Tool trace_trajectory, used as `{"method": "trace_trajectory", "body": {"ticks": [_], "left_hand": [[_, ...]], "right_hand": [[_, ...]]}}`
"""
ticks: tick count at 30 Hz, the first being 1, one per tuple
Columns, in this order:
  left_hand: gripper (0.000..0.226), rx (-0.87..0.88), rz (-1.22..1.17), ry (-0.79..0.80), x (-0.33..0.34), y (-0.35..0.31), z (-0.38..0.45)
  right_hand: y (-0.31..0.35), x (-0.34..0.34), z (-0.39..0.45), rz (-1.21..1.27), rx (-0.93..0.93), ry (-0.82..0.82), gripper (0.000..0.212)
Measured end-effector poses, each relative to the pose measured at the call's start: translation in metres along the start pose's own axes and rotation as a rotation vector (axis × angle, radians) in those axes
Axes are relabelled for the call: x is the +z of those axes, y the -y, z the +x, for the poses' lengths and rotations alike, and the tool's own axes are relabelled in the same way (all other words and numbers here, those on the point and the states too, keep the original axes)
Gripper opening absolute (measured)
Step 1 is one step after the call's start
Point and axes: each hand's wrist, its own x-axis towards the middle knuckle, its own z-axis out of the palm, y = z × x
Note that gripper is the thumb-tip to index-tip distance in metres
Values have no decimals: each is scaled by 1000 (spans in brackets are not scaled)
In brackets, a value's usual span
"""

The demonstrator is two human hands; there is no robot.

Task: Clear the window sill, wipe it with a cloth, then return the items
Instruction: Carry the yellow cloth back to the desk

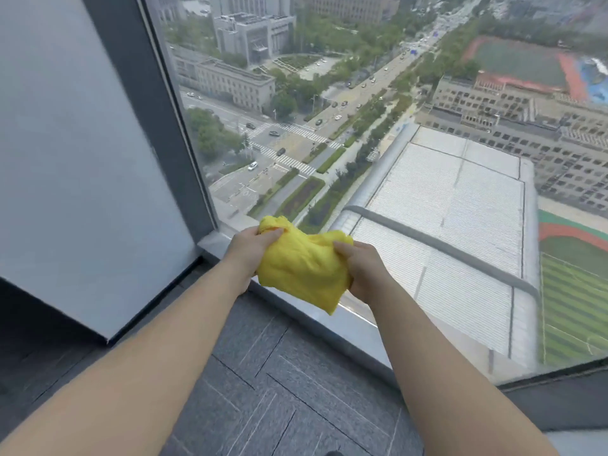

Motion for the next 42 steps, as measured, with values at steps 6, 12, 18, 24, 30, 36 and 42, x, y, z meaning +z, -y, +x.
{"method": "trace_trajectory", "body": {"ticks": [6,12,18,24,30,36,42], "left_hand": [[21,30,-118,-251,-111,-18,-38],[19,141,-212,-648,-194,-10,-96],[12,192,-303,-946,-244,28,-178],[21,187,-281,-1227,-287,77,-275],[12,144,-251,-1385,-361,115,-359],[18,140,-277,-1436,-442,124,-425],[25,93,-257,-1470,-515,147,-454]], "right_hand": [[17,118,-3,-140,-85,281,27],[10,229,-22,-370,-157,782,36],[-31,312,-71,-558,-226,1115,55],[-90,374,-153,-621,-240,1380,47],[-149,454,-238,-679,-235,1532,52],[-184,535,-308,-670,-240,1541,58],[-227,604,-349,-699,-232,1561,59]]}}
